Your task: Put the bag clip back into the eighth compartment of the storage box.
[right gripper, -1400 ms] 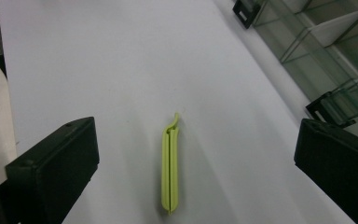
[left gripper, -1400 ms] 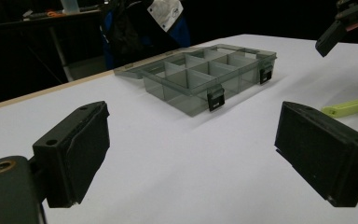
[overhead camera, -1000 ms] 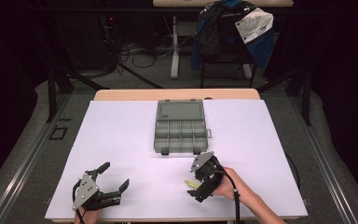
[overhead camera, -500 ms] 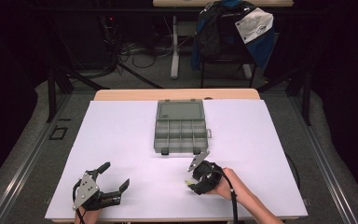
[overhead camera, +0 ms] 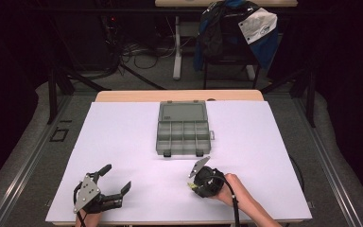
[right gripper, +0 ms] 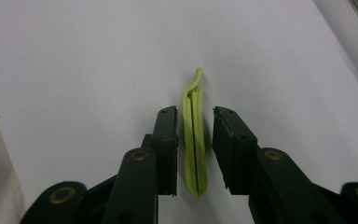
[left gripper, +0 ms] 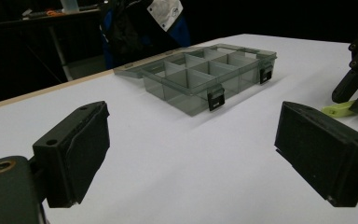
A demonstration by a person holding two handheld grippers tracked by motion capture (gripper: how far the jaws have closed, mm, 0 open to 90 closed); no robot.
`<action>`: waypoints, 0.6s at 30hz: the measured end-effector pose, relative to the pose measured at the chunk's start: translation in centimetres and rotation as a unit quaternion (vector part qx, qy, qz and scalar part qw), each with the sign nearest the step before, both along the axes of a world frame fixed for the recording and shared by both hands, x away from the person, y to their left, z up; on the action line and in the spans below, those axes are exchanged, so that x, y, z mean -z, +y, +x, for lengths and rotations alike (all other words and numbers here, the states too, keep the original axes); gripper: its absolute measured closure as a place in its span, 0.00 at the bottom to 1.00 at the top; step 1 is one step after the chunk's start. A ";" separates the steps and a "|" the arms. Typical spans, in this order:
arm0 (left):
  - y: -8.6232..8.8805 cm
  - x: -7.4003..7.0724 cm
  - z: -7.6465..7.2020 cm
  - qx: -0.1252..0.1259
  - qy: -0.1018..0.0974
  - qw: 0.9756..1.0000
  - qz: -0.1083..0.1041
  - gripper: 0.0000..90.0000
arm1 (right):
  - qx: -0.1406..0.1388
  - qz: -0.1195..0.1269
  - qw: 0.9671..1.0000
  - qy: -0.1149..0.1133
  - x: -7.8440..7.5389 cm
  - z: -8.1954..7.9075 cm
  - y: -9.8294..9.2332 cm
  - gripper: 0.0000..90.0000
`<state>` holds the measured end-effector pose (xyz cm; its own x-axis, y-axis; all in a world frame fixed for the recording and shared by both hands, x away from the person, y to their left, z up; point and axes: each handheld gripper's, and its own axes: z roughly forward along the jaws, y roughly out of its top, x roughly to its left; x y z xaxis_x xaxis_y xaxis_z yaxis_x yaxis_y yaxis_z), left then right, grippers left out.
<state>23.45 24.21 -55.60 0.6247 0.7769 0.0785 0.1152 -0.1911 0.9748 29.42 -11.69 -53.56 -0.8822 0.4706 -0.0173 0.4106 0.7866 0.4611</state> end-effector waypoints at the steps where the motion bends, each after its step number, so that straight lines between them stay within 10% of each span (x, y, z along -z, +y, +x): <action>1: 0.0 0.0 0.0 0.000 0.000 1.000 0.000 0.11 | 0.000 0.000 1.000 0.000 0.0 0.0 0.0 0.79; 18: 0.1 0.0 0.0 -0.001 0.000 1.000 0.002 0.11 | 0.005 0.006 1.000 -0.001 0.3 -0.3 0.0 0.89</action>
<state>23.42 24.28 -55.59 0.6233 0.7778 0.0808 0.1157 -0.1940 0.9742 29.08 -11.72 -53.85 -0.8776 0.4792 -0.0133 0.4171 0.7771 0.4714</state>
